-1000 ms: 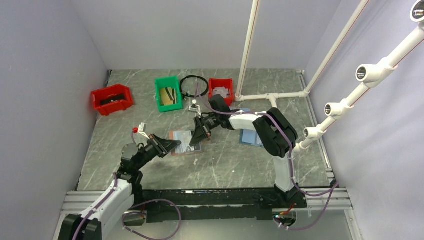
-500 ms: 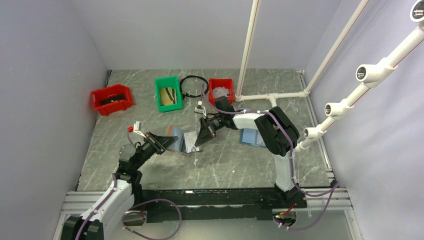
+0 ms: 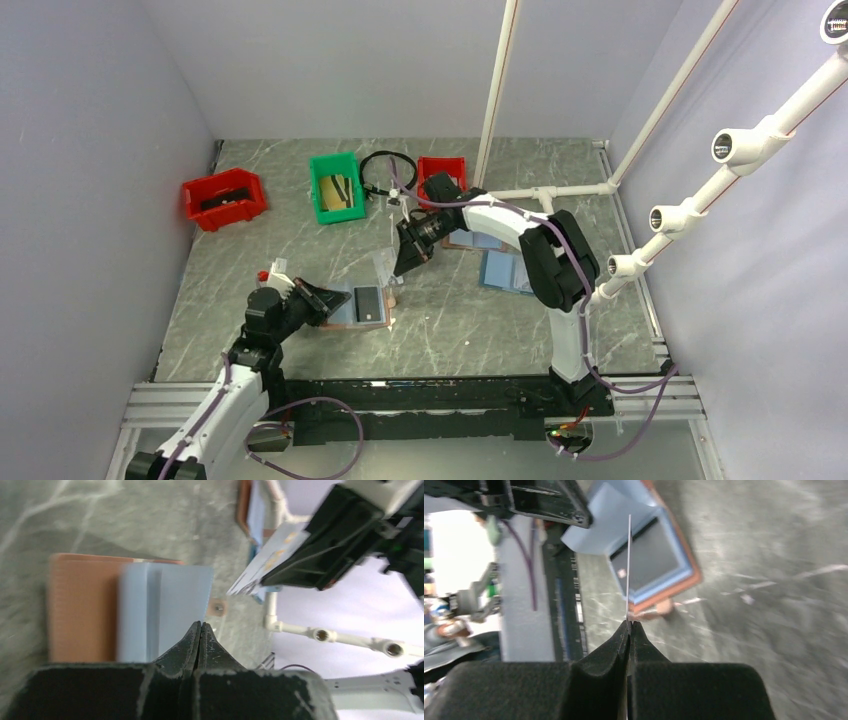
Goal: Take the credit cards out of the card holder
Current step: Place the credit card in the storage box.
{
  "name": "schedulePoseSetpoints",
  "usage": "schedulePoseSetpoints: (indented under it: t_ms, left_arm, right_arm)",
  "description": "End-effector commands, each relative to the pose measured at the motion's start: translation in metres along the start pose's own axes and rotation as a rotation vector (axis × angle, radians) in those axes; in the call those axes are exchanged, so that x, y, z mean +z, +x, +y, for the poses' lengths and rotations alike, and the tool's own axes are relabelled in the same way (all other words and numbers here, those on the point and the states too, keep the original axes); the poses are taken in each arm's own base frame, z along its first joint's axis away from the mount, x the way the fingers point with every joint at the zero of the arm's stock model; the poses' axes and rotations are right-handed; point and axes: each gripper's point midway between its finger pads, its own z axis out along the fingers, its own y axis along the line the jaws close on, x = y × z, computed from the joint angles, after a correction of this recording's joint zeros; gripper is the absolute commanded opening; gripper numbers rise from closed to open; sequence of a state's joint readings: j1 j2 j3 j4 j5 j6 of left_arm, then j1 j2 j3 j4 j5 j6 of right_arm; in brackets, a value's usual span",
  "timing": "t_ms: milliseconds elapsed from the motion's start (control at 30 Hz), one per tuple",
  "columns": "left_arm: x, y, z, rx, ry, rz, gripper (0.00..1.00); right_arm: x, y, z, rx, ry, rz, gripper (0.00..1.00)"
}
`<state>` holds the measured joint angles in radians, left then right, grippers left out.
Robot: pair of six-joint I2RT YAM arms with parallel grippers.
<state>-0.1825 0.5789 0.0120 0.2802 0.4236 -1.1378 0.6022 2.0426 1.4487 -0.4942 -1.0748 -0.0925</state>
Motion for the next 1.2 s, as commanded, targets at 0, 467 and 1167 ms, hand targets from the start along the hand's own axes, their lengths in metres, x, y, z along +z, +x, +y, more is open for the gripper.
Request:
schedulePoseSetpoints:
  t_ms: [0,467,1167]
  left_arm:
    - [-0.008,-0.002,0.029,-0.016,-0.204,-0.004,0.00]
    - [-0.015,0.001,0.051,0.012,-0.358,0.037,0.00]
    - [-0.016,-0.001,0.047,0.027,-0.349,0.032,0.00]
  right_arm:
    - [-0.034,-0.012,-0.031,-0.095,0.238,0.036,0.00]
    - [-0.144,-0.110,-0.102,-0.218,0.847,-0.105,0.00]
    - [-0.190,-0.133,-0.150,-0.173,1.101,-0.188,0.00]
